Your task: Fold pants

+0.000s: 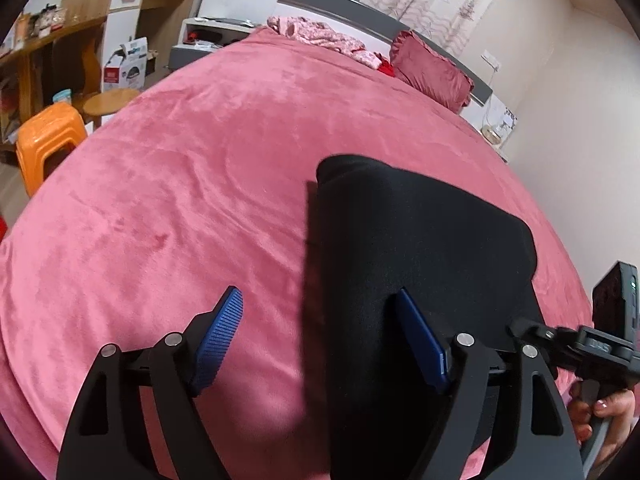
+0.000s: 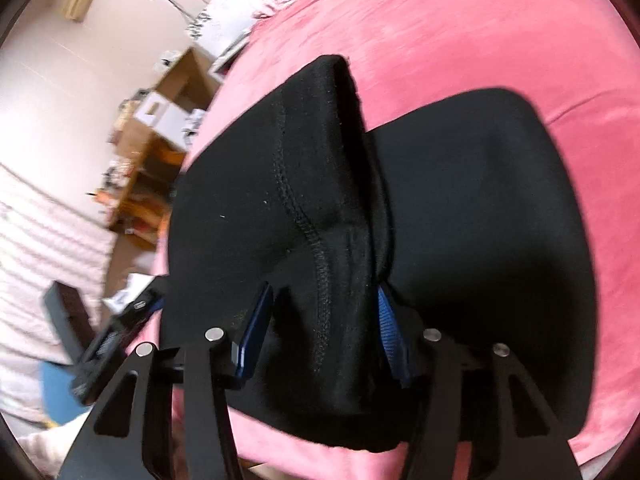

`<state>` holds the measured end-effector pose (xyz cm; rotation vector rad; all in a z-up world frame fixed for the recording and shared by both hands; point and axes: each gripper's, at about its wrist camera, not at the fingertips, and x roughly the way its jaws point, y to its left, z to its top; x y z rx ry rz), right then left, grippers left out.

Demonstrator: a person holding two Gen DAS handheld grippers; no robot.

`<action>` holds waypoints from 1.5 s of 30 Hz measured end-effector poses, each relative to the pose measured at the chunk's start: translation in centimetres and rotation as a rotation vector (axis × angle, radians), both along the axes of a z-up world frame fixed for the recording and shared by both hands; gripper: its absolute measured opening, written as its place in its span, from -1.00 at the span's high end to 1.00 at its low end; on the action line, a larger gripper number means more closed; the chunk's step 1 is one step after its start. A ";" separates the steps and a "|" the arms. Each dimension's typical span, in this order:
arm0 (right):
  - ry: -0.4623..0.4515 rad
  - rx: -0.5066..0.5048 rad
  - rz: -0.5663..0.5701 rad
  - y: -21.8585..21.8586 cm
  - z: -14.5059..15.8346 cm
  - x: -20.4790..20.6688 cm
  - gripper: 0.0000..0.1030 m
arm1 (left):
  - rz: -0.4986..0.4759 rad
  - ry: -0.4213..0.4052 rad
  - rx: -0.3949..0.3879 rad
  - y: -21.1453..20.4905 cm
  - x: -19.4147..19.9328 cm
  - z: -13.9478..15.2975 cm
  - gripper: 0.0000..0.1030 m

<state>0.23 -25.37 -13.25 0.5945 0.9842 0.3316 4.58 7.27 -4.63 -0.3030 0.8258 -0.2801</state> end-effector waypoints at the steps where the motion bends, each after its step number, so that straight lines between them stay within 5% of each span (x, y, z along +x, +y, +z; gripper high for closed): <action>1: -0.001 0.030 0.015 0.0 0.0 -0.1 0.02 | 0.010 -0.002 -0.002 0.3 0.0 0.0 -0.51; 8: 0.053 0.154 -0.047 -1.8 -1.8 0.6 0.05 | 0.037 0.045 -0.045 1.1 0.1 -0.9 -0.54; 13: 0.039 0.102 -0.004 0.2 -1.2 2.6 0.71 | 0.029 0.040 0.000 0.8 0.0 -1.1 -0.57; 16: -0.045 0.101 0.001 -0.1 1.2 2.0 0.74 | 0.018 0.043 -0.009 0.3 -0.3 -0.7 -0.57; 21: -0.188 0.032 -0.007 -2.1 6.5 -0.8 0.75 | -0.128 -0.048 0.067 -3.7 -1.4 1.4 -0.57; 25: -0.206 -0.024 -0.037 -4.6 8.0 -3.1 0.76 | -0.294 -0.127 0.133 -8.6 -2.6 2.8 -0.57; 33: -0.035 -0.083 -0.177 -8.3 0.6 -3.2 0.76 | -0.457 -0.145 0.339 -15.9 -3.7 0.3 -0.68; 36: -0.082 -0.029 -0.215 -9.2 -0.7 -2.6 0.73 | -0.477 -0.190 0.433 -16.8 -4.4 -0.5 -0.71; 41: -0.104 -0.088 -0.224 -9.2 1.2 -3.2 0.48 | -0.471 -0.109 0.343 -14.3 -3.9 0.5 -0.72; 42: -0.117 -0.134 -0.245 -9.4 2.0 -3.7 0.26 | -0.466 -0.101 0.330 -13.8 -3.9 0.9 -0.72; 45: -0.181 -0.198 -0.274 -9.1 5.1 -4.2 0.21 | -0.407 -0.101 0.294 -12.1 -3.7 2.4 -0.72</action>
